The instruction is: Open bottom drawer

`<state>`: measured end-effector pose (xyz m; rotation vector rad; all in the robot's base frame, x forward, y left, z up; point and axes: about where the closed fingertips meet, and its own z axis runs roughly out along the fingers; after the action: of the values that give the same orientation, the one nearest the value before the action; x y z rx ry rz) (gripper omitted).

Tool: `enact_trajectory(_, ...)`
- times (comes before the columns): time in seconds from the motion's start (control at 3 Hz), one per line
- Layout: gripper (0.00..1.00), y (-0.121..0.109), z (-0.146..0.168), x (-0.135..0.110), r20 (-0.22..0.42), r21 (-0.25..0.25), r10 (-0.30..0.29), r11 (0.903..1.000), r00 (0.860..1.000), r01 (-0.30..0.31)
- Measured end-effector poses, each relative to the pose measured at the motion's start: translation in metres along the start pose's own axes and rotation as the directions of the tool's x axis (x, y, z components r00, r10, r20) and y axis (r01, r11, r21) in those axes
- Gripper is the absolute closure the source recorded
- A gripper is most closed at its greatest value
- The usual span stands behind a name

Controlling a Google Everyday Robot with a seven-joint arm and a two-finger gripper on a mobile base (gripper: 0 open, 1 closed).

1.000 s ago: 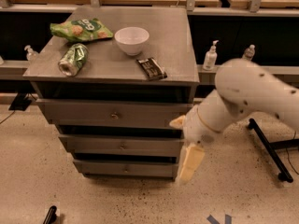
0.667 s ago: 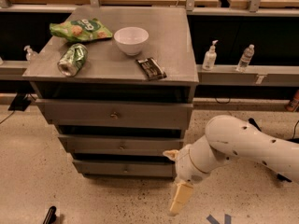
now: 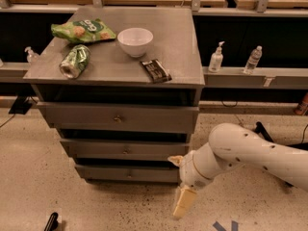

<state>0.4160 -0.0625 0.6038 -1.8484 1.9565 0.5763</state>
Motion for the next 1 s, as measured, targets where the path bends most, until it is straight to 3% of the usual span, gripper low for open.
enact_trajectory(0.33, 0.00, -0.022, 0.065, 0.044, 0.060, 0.045, 0.000, 0.9990, 0.998, -0.003)
enact_trajectory(0.67, 0.00, -0.047, 0.101, 0.067, 0.157, 0.100, -0.043, 0.9946, 0.987, 0.027)
enact_trajectory(1.0, 0.00, -0.038, 0.139, 0.080, 0.207, 0.059, -0.048, 0.9976, 0.977, 0.037)
